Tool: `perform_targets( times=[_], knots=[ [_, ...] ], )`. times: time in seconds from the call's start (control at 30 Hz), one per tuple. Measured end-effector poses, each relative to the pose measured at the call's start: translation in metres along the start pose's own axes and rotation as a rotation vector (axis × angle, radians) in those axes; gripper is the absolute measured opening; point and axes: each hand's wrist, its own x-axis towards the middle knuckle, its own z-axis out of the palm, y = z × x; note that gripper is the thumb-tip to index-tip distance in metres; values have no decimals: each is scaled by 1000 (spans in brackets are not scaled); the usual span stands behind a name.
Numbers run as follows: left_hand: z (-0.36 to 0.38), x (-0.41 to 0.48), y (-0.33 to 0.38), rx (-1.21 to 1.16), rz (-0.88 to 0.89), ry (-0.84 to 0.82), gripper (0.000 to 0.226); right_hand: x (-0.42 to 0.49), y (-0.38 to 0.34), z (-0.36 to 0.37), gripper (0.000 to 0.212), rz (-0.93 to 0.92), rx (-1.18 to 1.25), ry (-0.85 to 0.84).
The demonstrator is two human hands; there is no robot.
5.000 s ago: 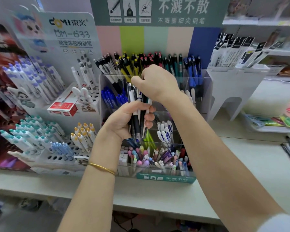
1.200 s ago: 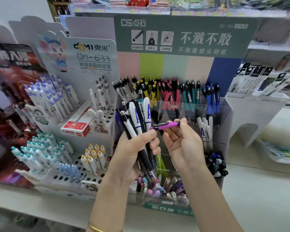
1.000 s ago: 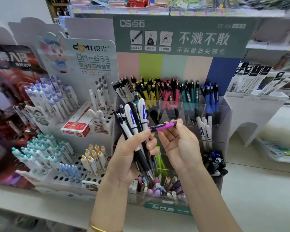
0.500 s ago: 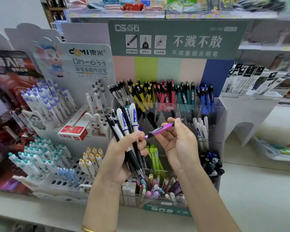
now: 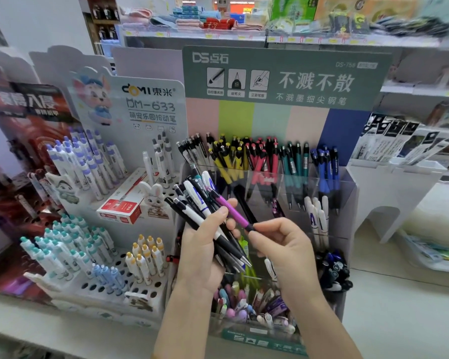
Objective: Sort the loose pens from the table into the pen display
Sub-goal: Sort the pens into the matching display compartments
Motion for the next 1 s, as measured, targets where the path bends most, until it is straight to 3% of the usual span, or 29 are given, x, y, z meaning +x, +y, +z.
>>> perform_targets(
  times=[0.17, 0.27, 0.4, 0.53, 0.57, 0.67, 0.73, 0.9, 0.93, 1.0],
  knots=[
    [-4, 4, -3, 174, 71, 34, 24, 2, -10, -1, 10, -59, -185, -202],
    [-8, 3, -2, 244, 75, -37, 32, 5, -17, -2, 20, -94, -209, -330],
    [-15, 5, -1, 122, 32, -213, 21, 12, -16, -12, 16, 62, 20, -251],
    [-23, 6, -4, -64, 24, -410, 31, 16, -8, -16, 10, 112, 189, -196],
    [-24, 6, -5, 23, 82, -426, 24, 16, -8, -16, 4, 108, 212, -210],
    [-23, 1, -9, 466, 302, -324, 5, 13, -7, -18, 17, 42, 241, -276],
    [-20, -2, -13, 641, 403, -229, 11, 12, -6, -18, 28, -8, 278, -332],
    [-17, -2, -18, 740, 487, -219, 18, 13, -7, -16, 26, -69, 341, -306],
    [-18, -2, -17, 737, 476, -247, 20, 16, -9, -16, 21, -80, 325, -279],
    [-18, -3, -12, 713, 406, -335, 25, 23, -15, -20, 31, -63, 253, -275]
  ],
)
